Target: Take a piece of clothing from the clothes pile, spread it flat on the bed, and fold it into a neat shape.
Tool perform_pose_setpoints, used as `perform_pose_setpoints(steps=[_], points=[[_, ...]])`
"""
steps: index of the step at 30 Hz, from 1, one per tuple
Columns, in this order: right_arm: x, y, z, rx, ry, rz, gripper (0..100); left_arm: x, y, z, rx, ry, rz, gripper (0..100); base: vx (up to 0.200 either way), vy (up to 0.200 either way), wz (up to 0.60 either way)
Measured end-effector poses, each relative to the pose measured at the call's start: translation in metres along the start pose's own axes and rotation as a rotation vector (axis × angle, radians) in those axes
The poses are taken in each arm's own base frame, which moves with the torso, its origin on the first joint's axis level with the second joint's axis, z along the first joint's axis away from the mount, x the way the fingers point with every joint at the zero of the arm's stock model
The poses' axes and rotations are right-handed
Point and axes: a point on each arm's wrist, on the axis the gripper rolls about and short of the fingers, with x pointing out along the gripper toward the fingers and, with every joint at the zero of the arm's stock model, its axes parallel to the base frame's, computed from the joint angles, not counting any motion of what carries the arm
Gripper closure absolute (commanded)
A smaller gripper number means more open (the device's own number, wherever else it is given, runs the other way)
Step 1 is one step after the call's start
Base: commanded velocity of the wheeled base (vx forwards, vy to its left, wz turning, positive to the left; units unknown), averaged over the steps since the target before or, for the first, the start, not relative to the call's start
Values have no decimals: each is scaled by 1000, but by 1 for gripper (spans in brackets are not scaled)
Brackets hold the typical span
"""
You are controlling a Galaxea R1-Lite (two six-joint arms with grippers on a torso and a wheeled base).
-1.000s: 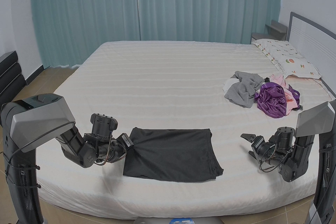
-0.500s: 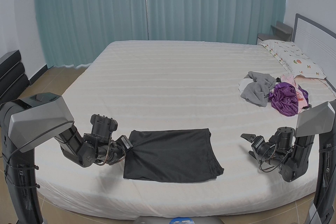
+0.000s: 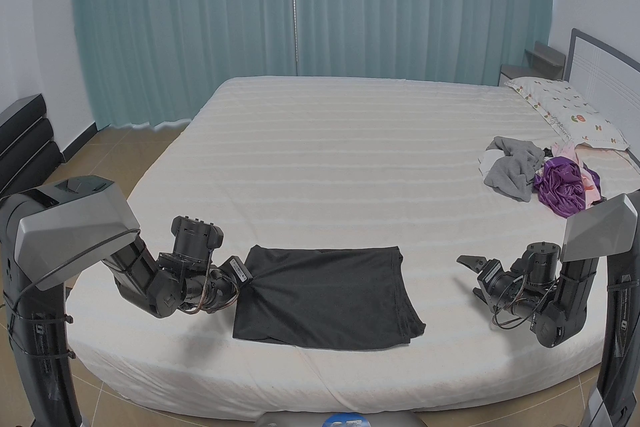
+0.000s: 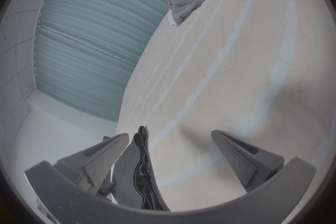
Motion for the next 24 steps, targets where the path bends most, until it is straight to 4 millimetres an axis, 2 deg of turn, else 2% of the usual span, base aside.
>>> perform_pose_setpoints(steps=[3, 4, 17, 24], points=[[0, 0, 0, 0, 0, 1, 0, 0, 0, -1, 0, 2, -1, 100, 0, 0, 0], [0, 0, 0, -1, 1, 1, 0, 0, 0, -1, 0, 1, -1, 0, 0, 0, 0], [0, 0, 0, 2, -1, 1, 0, -2, -1, 0, -6, 0, -5, 0, 0, 0, 0], [-4, 3, 5, 19, -26, 9, 0, -19, -8, 17, -113, -43, -52, 0, 0, 0, 0]])
